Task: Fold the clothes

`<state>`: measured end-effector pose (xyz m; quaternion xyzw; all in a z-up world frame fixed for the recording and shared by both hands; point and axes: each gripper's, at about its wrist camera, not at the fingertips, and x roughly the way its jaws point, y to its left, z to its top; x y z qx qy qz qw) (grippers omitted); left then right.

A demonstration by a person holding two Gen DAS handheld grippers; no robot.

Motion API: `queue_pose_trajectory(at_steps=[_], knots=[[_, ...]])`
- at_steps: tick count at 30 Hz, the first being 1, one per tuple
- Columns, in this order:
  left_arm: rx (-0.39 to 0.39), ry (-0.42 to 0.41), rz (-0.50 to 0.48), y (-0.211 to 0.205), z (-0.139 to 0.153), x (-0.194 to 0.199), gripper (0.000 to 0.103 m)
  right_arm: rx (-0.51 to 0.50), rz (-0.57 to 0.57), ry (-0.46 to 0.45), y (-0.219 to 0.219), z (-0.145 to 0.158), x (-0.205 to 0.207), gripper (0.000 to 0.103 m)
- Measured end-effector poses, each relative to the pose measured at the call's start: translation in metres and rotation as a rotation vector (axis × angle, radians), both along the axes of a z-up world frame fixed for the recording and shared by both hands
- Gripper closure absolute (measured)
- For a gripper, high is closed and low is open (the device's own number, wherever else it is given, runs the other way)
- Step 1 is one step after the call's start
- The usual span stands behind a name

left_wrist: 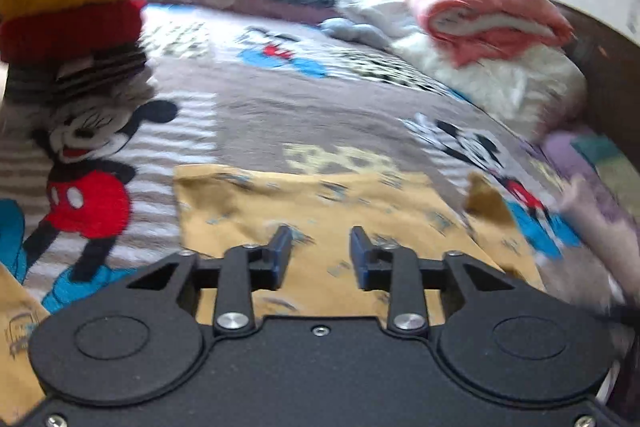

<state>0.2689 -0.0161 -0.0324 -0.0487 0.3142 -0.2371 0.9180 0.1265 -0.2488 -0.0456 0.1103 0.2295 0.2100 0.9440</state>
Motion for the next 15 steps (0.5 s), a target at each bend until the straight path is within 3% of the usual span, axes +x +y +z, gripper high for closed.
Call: queue_pose_trajectory(at_steps=[1, 5, 8, 12, 15], knots=[[0.002, -0.011, -0.011, -0.005, -0.001, -0.012, 0.054, 0.049, -0.037, 0.005, -0.017, 0.0, 0.001, 0.052], [0.021, -0.039, -0.083, -0.031, -0.006, -0.058, 0.054, 0.264, -0.202, 0.036, -0.091, -0.009, 0.002, 0.051], [0.061, -0.054, -0.143, -0.056, -0.012, -0.093, 0.054, 0.361, -0.293, 0.077, -0.135, -0.029, 0.006, 0.05], [0.075, -0.058, -0.233, -0.09, -0.019, -0.129, 0.054, 0.457, -0.365, 0.176, -0.165, -0.066, 0.015, 0.05], [0.112, -0.086, -0.314, -0.116, -0.025, -0.152, 0.054, 0.606, -0.401, 0.224, -0.179, -0.092, 0.016, 0.053]])
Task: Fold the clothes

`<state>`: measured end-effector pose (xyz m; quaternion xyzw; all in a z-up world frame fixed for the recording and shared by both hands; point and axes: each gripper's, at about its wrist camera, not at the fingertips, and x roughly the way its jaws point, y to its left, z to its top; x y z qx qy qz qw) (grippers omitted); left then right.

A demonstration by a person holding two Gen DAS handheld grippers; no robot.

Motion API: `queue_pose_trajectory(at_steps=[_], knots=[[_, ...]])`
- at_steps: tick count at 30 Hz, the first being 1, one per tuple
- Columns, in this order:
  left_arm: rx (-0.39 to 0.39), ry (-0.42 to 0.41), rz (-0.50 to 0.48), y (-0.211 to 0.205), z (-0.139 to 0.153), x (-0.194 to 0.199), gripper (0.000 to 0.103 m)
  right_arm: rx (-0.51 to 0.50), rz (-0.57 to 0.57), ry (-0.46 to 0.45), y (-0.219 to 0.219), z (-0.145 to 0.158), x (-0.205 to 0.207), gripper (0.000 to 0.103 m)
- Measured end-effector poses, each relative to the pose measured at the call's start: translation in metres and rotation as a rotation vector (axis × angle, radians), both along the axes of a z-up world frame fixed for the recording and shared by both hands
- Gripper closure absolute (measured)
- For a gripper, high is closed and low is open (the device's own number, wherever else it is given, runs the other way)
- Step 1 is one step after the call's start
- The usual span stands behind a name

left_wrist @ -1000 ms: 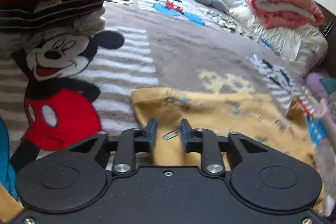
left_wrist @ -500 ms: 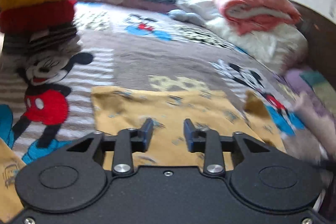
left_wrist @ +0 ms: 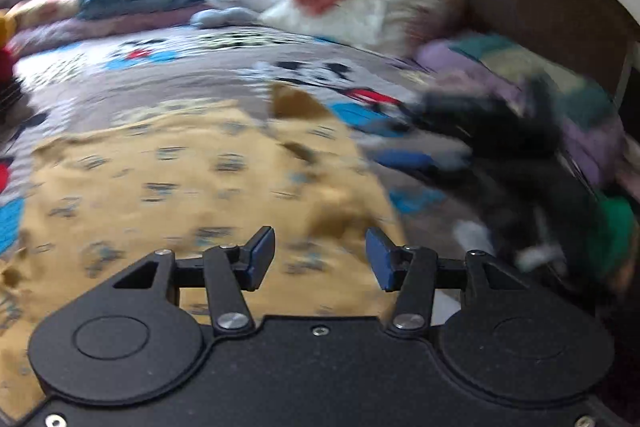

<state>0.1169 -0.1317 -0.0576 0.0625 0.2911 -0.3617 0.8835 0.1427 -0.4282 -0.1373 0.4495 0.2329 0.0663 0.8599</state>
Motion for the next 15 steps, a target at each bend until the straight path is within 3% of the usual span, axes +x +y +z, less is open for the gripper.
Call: queue_pose_trajectory(at_steps=[6, 9, 12, 15], knots=[[0.025, 0.021, -0.055, -0.021, -0.025, -0.001, 0.054, 0.071, 0.015, -0.014, -0.009, -0.008, 0.021, 0.055], [-0.002, 0.065, -0.032, -0.018, -0.033, 0.009, 0.054, 0.148, 0.0, 0.003, -0.02, -0.017, 0.037, 0.064], [-0.048, 0.092, -0.02, -0.012, -0.033, 0.017, 0.054, 0.198, 0.009, 0.012, -0.025, -0.02, 0.054, 0.065], [-0.078, 0.11, -0.015, -0.008, -0.033, 0.02, 0.054, 0.183, 0.025, 0.03, -0.028, -0.019, 0.077, 0.065]])
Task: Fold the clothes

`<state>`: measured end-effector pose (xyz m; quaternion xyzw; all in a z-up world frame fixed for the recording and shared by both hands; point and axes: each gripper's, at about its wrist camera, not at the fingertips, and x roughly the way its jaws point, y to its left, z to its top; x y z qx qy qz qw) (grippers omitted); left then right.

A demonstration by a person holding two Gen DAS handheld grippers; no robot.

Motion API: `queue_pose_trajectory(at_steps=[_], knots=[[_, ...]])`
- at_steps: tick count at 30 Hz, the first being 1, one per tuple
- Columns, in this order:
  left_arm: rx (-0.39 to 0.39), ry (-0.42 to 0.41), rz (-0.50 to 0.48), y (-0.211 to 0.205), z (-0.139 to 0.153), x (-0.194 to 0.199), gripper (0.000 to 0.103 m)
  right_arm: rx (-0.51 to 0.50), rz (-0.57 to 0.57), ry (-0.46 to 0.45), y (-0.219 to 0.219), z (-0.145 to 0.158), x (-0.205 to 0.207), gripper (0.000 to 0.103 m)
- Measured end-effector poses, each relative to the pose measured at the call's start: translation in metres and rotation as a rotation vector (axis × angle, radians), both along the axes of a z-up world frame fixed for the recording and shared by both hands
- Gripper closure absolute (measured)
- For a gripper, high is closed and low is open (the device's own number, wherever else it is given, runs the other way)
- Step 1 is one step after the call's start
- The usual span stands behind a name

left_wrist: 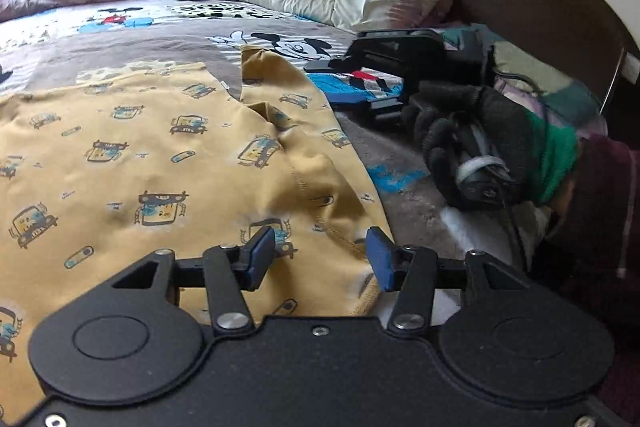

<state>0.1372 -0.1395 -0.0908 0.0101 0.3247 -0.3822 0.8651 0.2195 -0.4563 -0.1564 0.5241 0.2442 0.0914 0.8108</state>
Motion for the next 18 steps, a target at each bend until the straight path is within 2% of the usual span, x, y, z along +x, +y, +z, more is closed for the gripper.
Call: queue_pose_trajectory(at_steps=[4, 8, 11, 13, 18], knots=[[-0.005, 0.002, -0.026, 0.003, -0.001, -0.004, 0.054, -0.004, 0.01, 0.003, -0.004, 0.003, 0.026, 0.065], [-0.004, 0.004, -0.05, 0.004, -0.002, -0.005, 0.052, 0.065, -0.003, -0.005, -0.012, -0.003, 0.045, 0.065], [-0.008, 0.009, -0.057, 0.004, -0.002, -0.005, 0.05, 0.062, -0.003, -0.005, -0.011, -0.004, 0.055, 0.078], [-0.005, 0.006, -0.062, 0.004, -0.002, -0.006, 0.05, 0.053, -0.011, -0.003, -0.011, -0.005, 0.055, 0.098], [0.001, 0.004, -0.071, 0.005, -0.001, -0.01, 0.049, -0.02, -0.109, -0.058, -0.015, 0.014, 0.028, 0.1]])
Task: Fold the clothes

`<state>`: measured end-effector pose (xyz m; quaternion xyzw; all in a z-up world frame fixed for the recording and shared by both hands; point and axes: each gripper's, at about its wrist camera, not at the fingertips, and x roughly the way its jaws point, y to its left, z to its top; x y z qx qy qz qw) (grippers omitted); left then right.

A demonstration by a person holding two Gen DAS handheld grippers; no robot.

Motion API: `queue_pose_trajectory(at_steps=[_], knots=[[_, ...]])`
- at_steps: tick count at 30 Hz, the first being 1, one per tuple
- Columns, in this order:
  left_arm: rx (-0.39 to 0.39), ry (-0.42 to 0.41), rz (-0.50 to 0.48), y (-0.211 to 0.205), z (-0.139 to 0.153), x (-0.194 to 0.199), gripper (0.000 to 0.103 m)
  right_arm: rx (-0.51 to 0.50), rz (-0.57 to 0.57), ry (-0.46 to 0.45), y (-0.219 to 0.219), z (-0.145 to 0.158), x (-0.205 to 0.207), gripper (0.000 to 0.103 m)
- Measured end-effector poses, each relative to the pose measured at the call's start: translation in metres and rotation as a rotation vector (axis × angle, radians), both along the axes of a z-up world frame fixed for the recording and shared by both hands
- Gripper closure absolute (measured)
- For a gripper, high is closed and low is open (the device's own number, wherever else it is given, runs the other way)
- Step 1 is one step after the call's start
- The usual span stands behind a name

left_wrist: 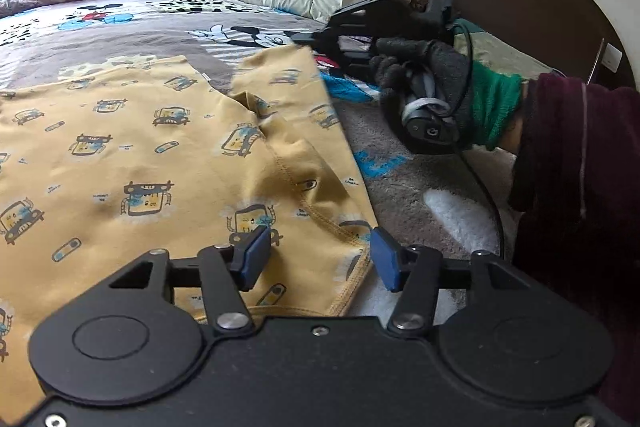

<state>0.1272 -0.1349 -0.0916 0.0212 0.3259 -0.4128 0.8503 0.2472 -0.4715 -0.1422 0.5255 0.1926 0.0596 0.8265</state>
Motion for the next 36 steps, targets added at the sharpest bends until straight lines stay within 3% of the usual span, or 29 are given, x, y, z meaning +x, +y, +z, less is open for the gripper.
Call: queue_pose_trajectory(at_steps=[10, 22, 27, 30, 33, 36], knots=[[0.058, -0.028, -0.051, -0.005, -0.002, -0.011, 0.047, -0.267, -0.1, -0.011, -0.02, 0.045, -0.043, 0.1], [0.111, -0.098, -0.097, -0.006, -0.003, -0.031, 0.047, -0.337, -0.199, -0.024, -0.042, 0.048, -0.118, 0.1], [0.15, -0.24, -0.099, -0.013, -0.001, -0.047, 0.047, -0.34, -0.191, 0.02, -0.052, 0.037, -0.109, 0.1], [0.238, -0.378, -0.135, -0.029, -0.002, -0.061, 0.054, -0.347, -0.17, 0.035, -0.054, 0.029, -0.1, 0.1], [0.357, -0.499, -0.182, -0.051, -0.011, -0.072, 0.068, -0.319, -0.165, 0.01, -0.053, 0.02, -0.102, 0.1], [0.445, -0.579, -0.181, -0.067, -0.016, -0.075, 0.07, -0.314, -0.161, 0.009, -0.053, 0.006, -0.105, 0.1]])
